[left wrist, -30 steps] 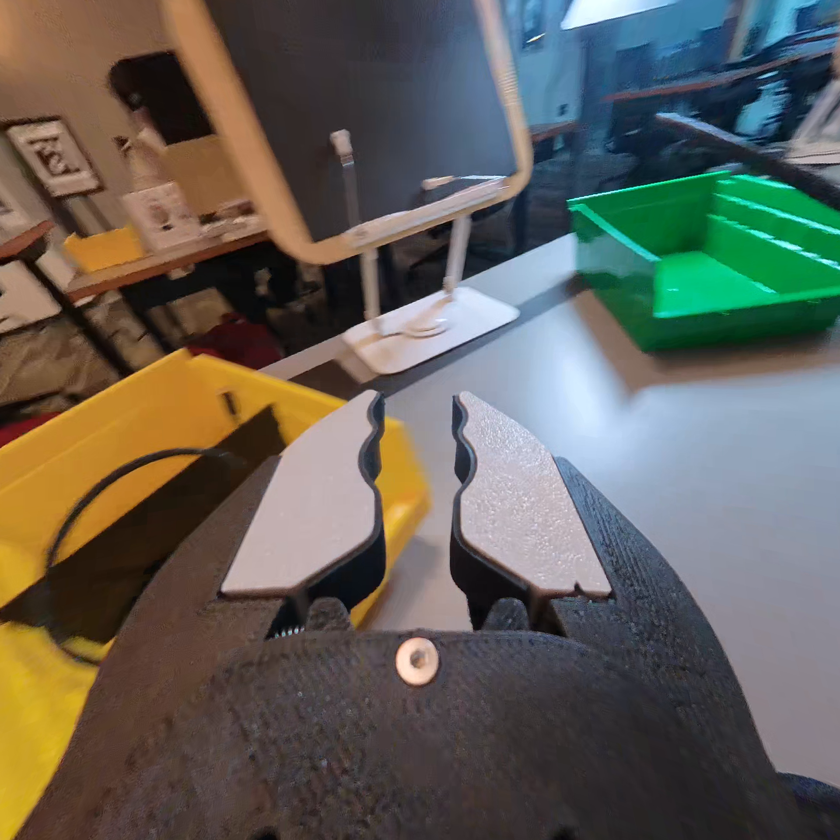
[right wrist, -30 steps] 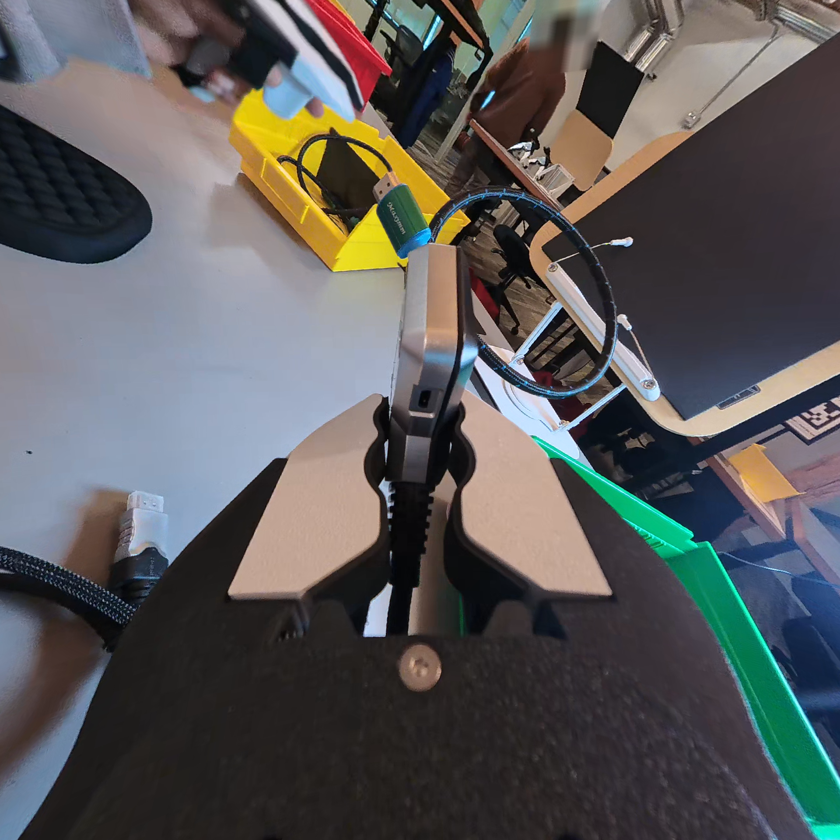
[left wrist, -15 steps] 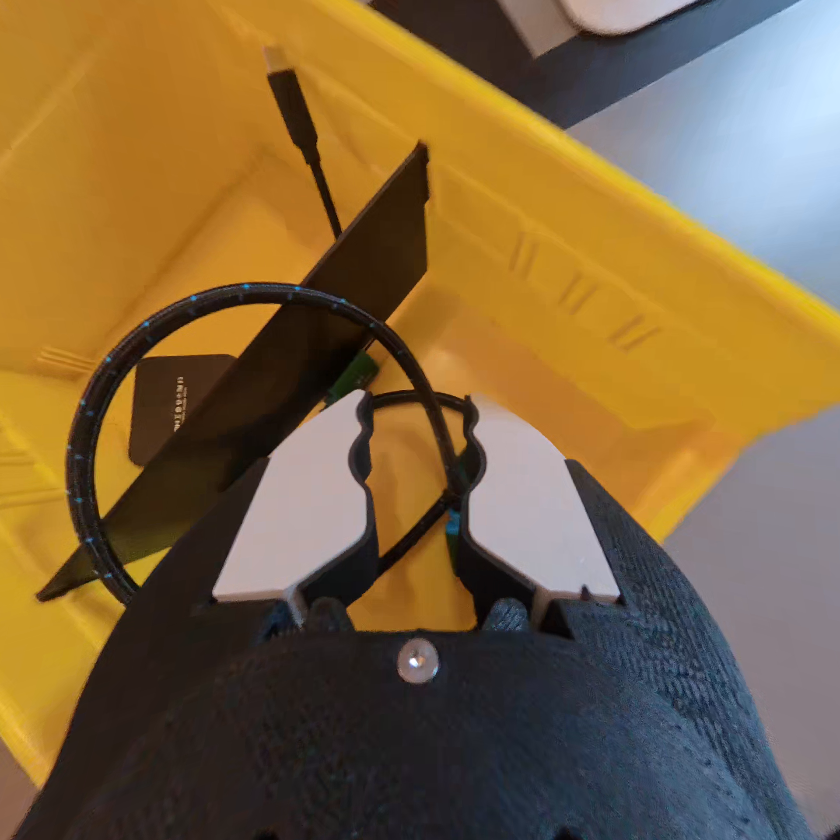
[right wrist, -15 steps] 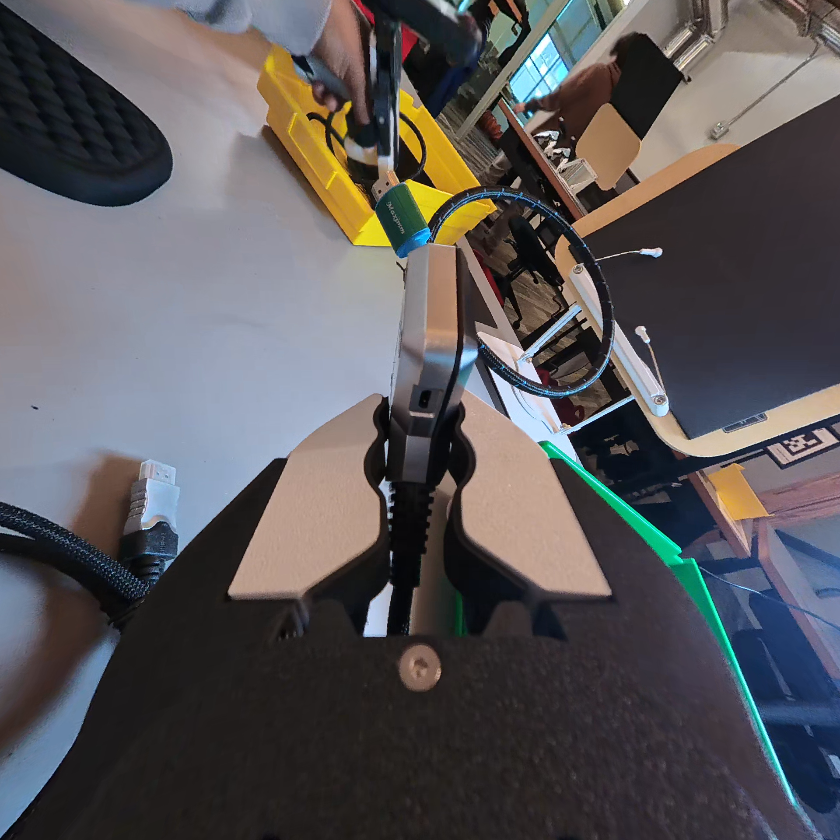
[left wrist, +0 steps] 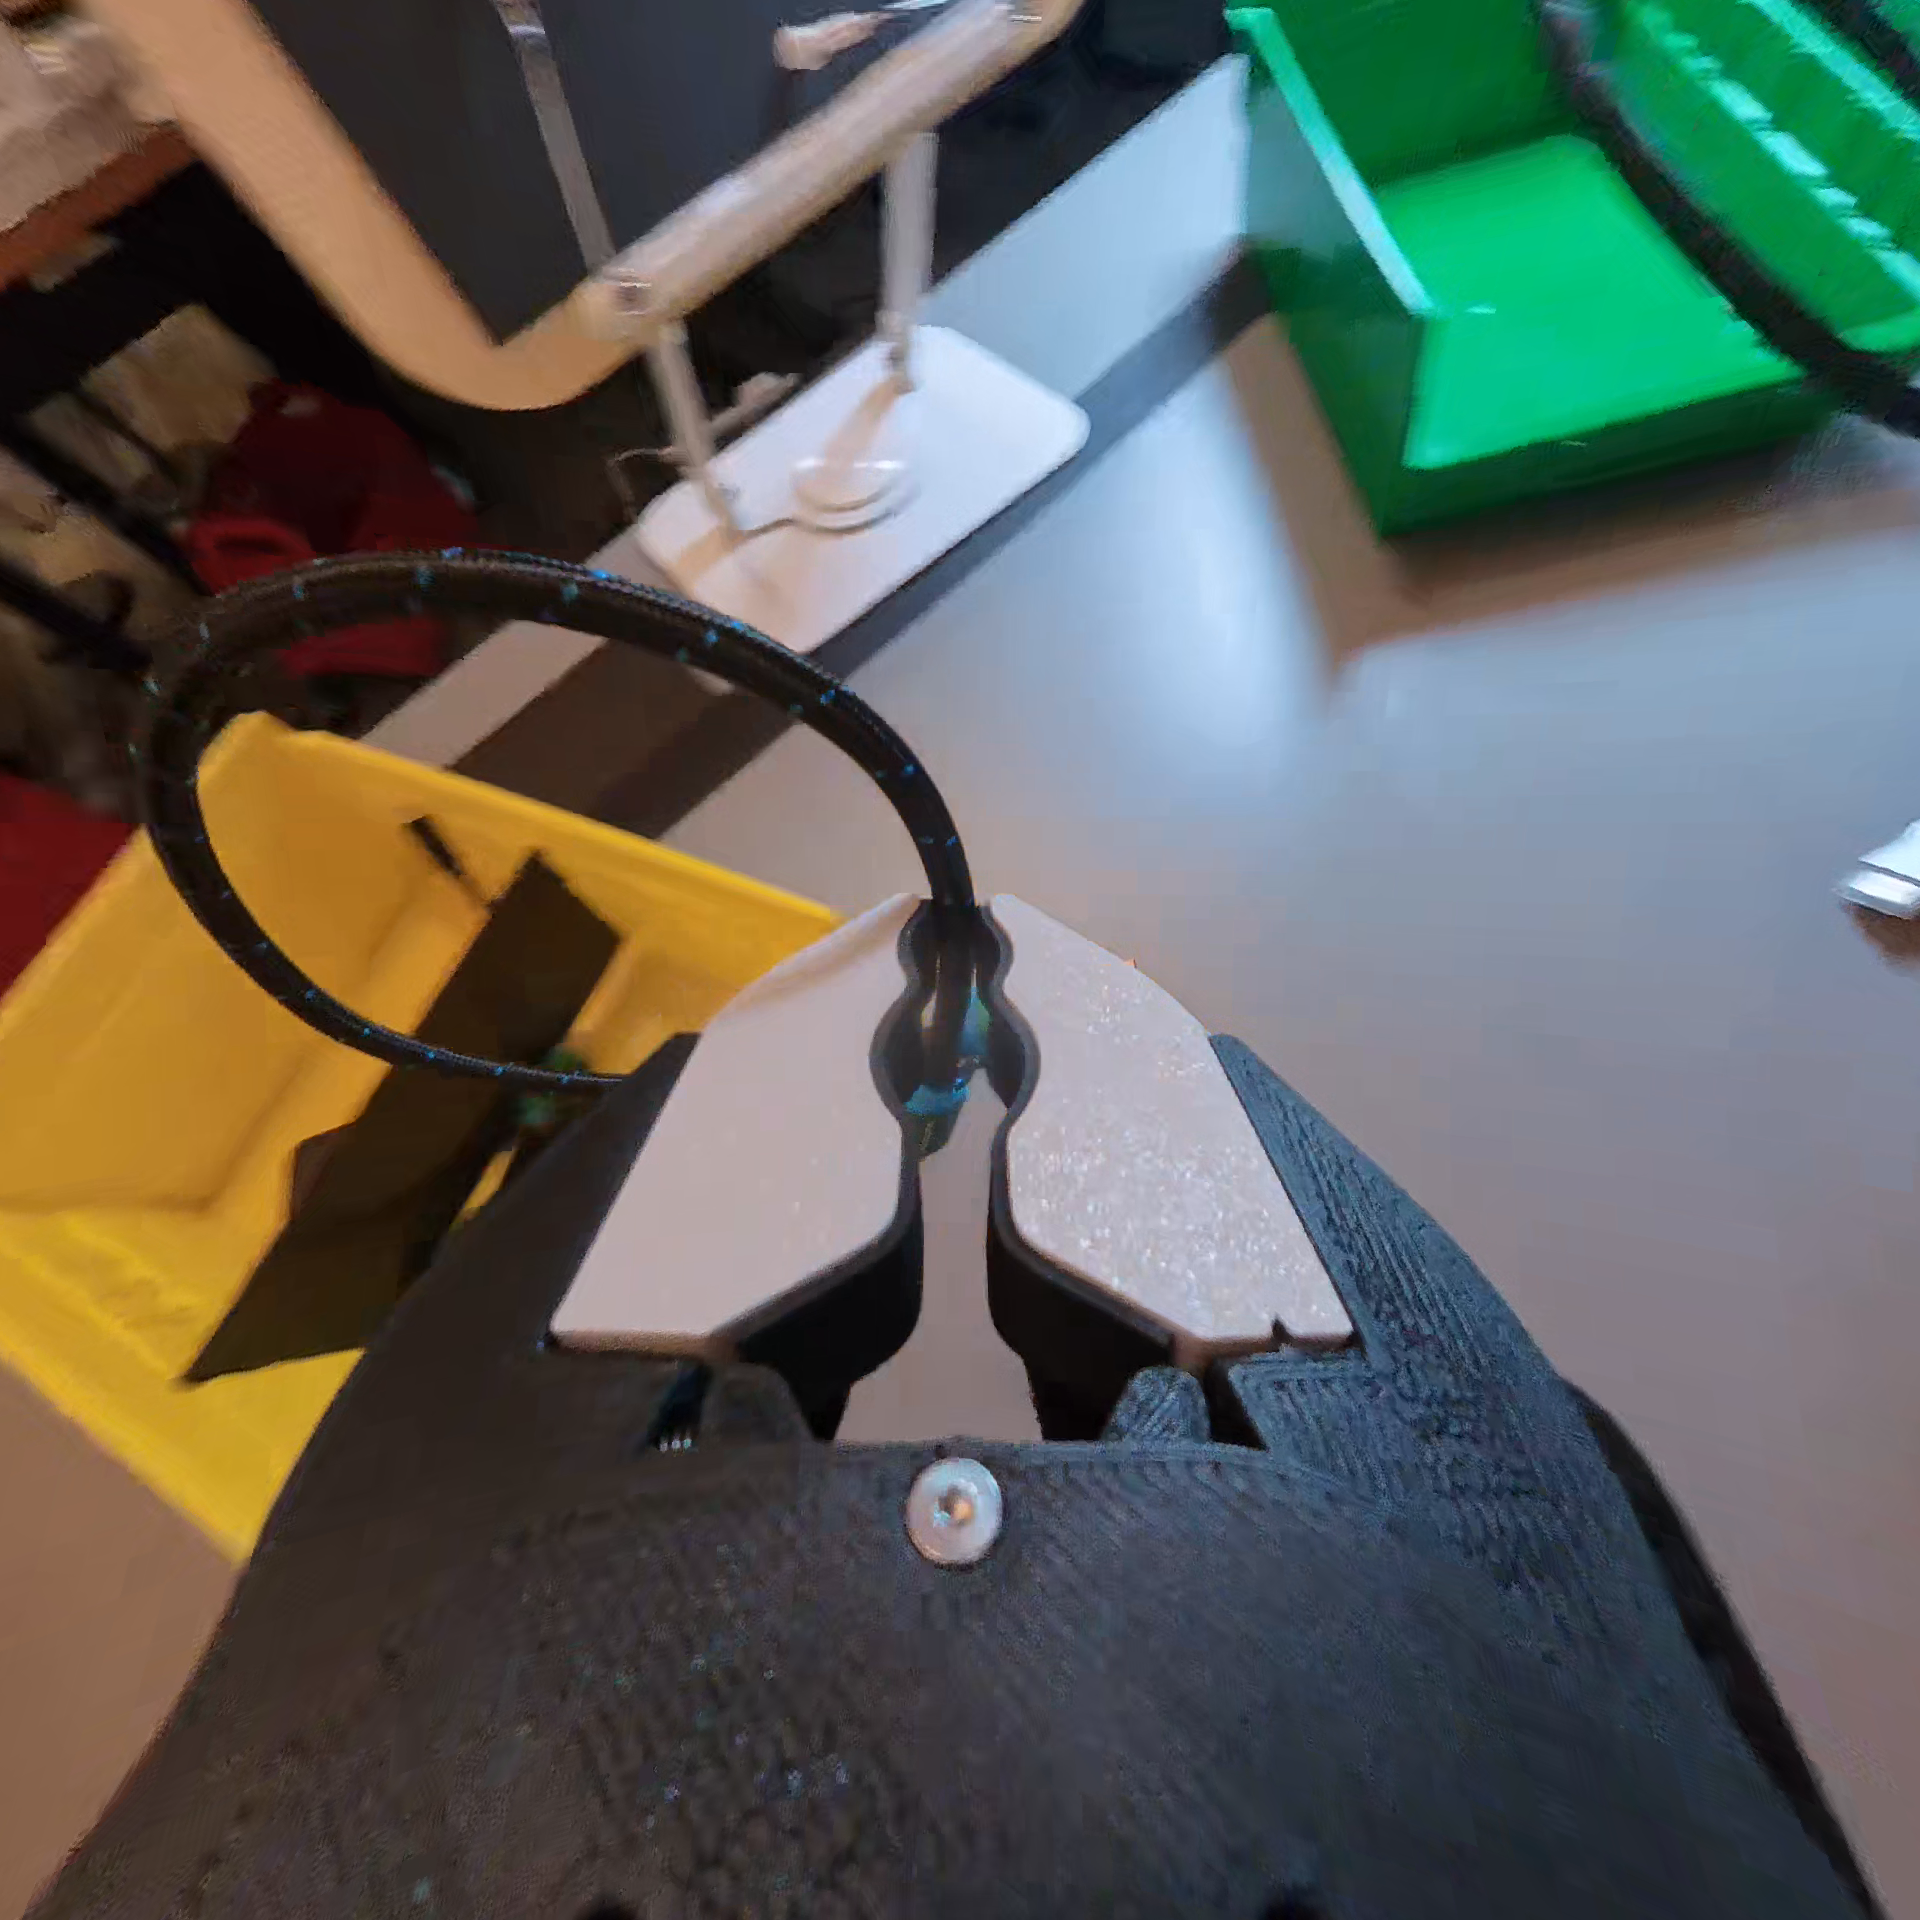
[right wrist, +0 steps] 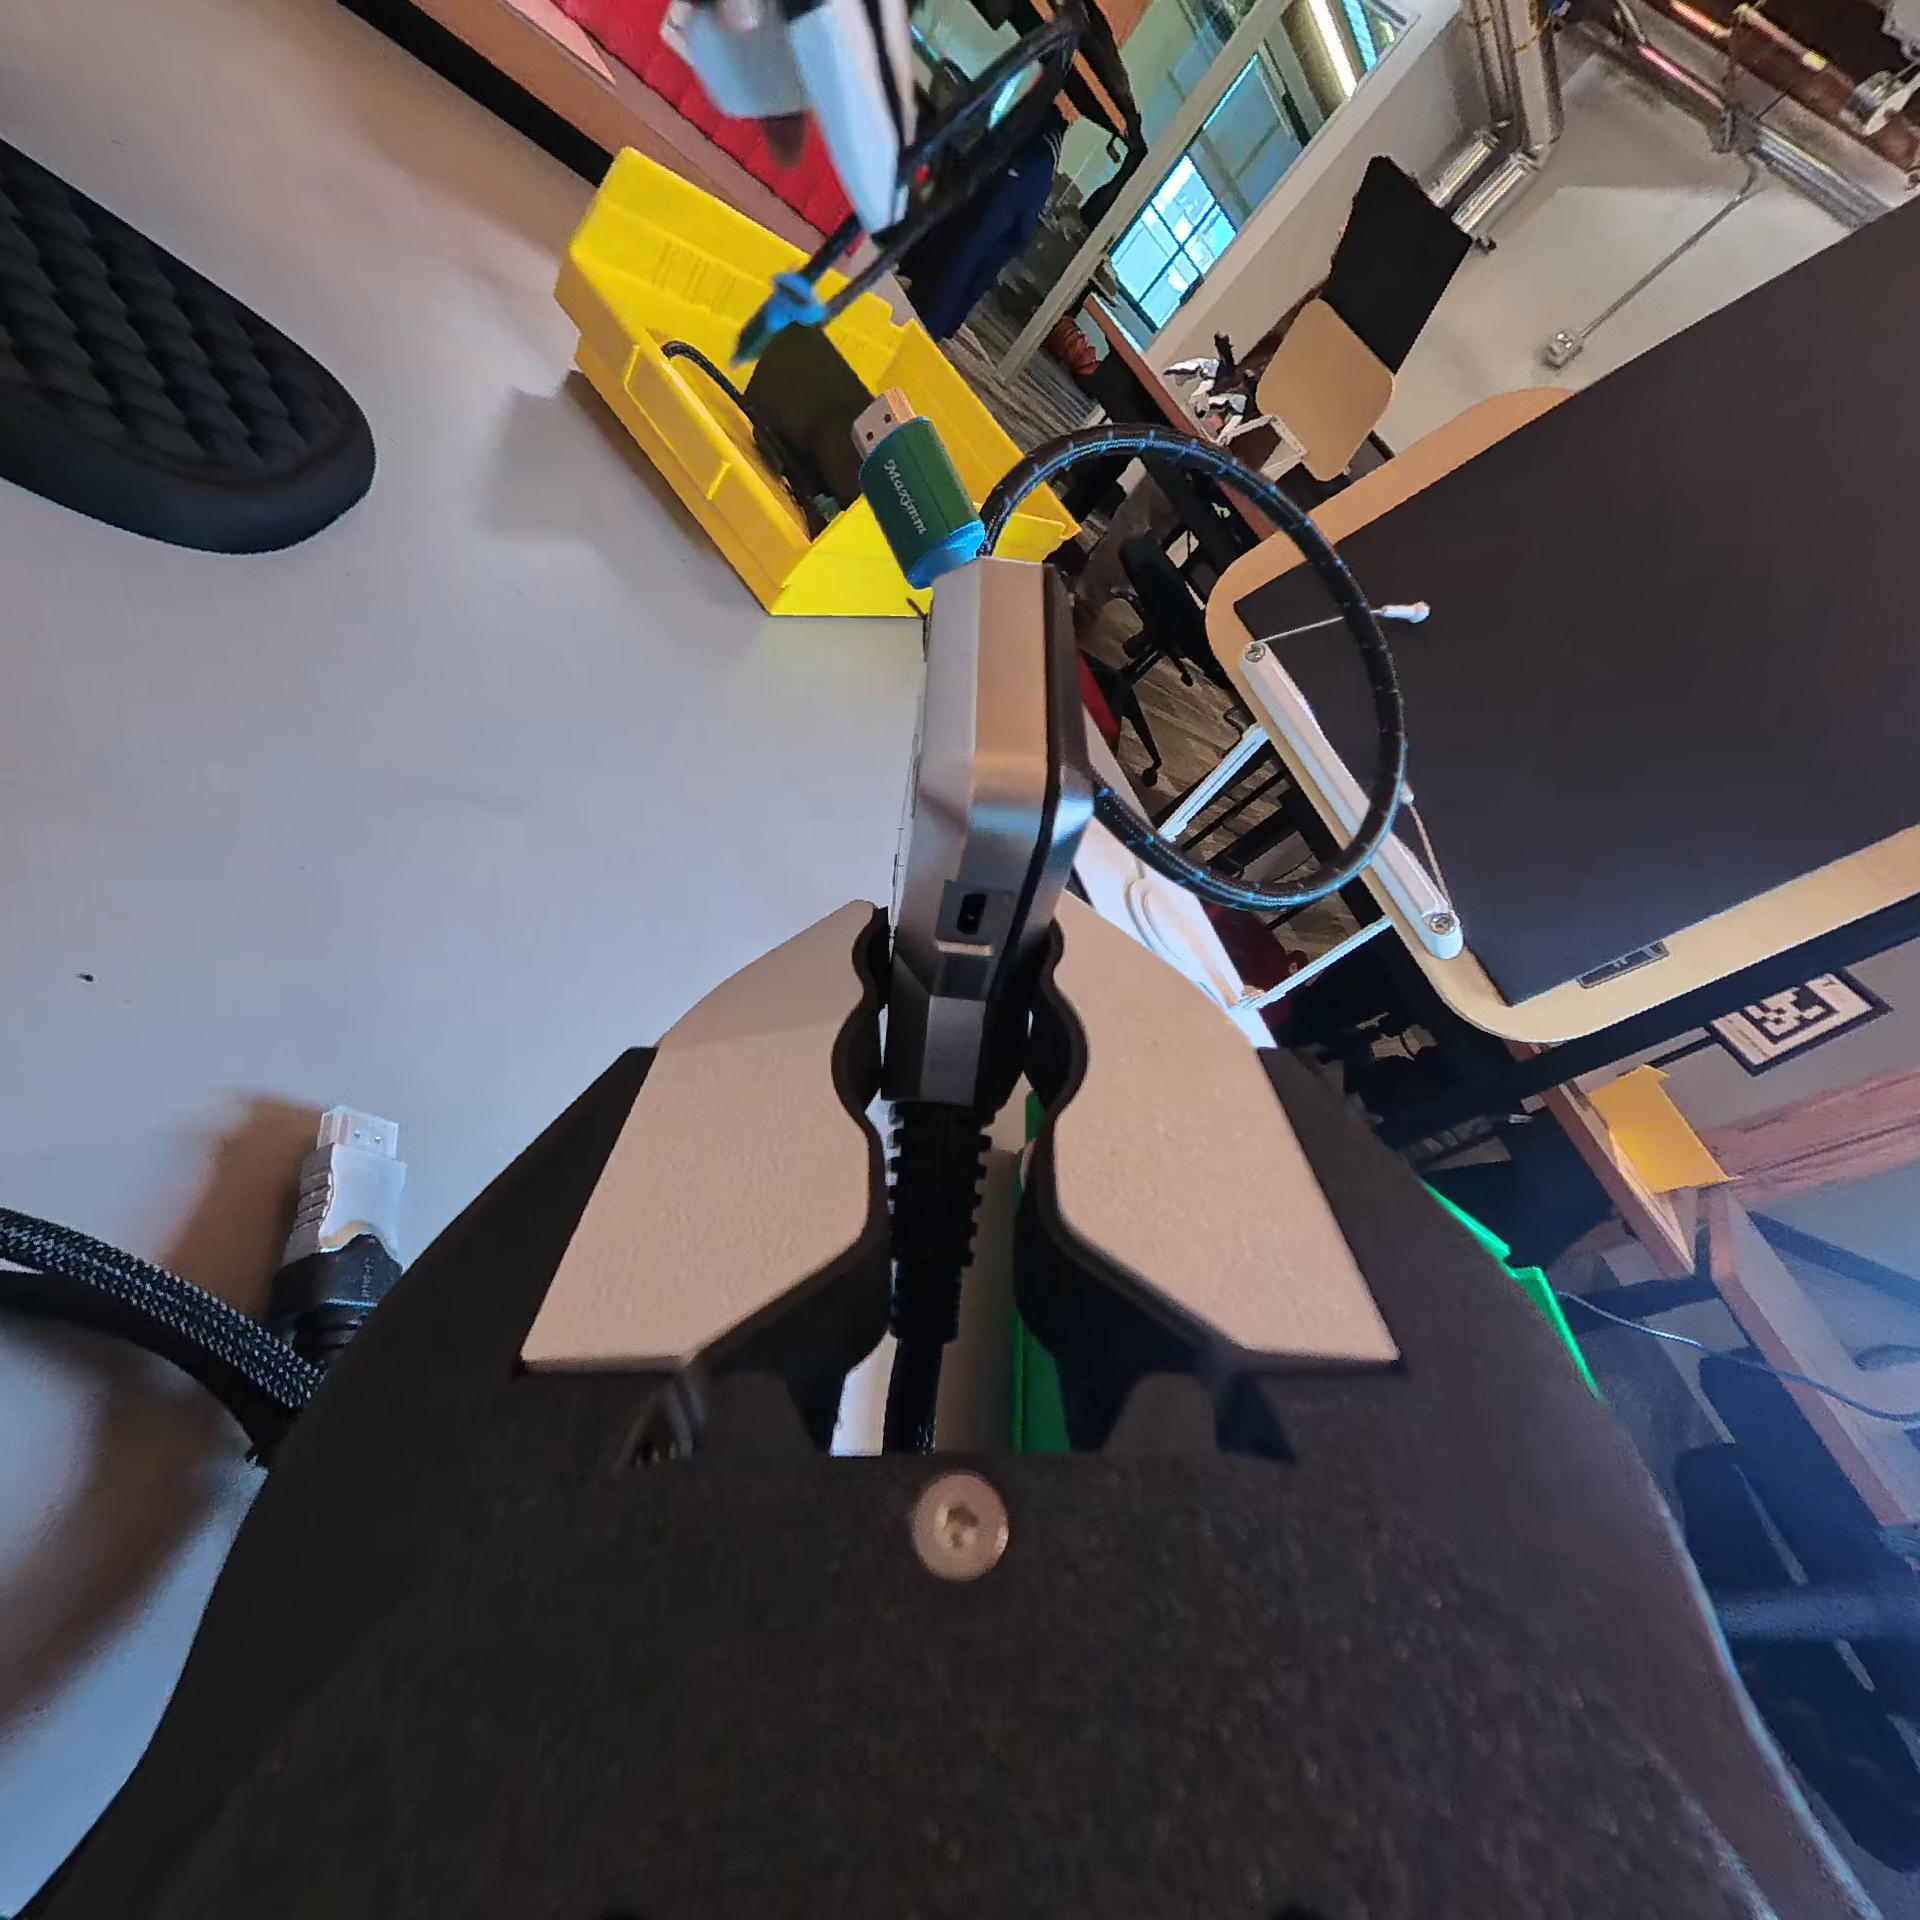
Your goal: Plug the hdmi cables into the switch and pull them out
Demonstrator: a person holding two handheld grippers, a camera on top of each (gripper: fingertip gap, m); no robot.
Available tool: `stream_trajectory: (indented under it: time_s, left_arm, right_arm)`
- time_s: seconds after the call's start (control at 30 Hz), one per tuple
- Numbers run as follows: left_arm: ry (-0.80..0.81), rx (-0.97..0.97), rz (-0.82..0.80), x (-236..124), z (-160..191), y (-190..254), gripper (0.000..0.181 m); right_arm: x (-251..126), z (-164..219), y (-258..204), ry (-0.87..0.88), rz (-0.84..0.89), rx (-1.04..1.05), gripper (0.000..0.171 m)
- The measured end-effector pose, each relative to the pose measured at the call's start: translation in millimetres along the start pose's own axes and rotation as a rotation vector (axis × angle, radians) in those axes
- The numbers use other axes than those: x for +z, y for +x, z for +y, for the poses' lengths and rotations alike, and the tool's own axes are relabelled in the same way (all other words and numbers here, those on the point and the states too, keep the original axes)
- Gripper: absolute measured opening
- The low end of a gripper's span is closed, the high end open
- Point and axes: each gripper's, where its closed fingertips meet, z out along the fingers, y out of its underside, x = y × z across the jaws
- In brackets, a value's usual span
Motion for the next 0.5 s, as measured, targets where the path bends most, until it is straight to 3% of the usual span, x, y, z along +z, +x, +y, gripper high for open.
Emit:
stream_trajectory:
  time_s: [0.2, 0.37, 0.5]
  left_arm:
    - [-0.070, -0.027, 0.381, 54.4, 41.6, 140.2, 0.008]
    - [-0.141, 0.020, 0.464, 118.7, 64.1, 177.7, 0.006]
    - [-0.089, 0.143, 0.514, 131.1, 50.2, 186.2, 0.021]
  right_arm:
    - [-0.7, -0.3, 2.0, 0.001, 0.009, 0.005, 0.024]
    - [0.3, 7.5, 2.8, -0.017, 0.009, 0.017, 0.024]
    - [0.4, 14.4, 5.1, -0.029, 0.010, 0.032, 0.024]
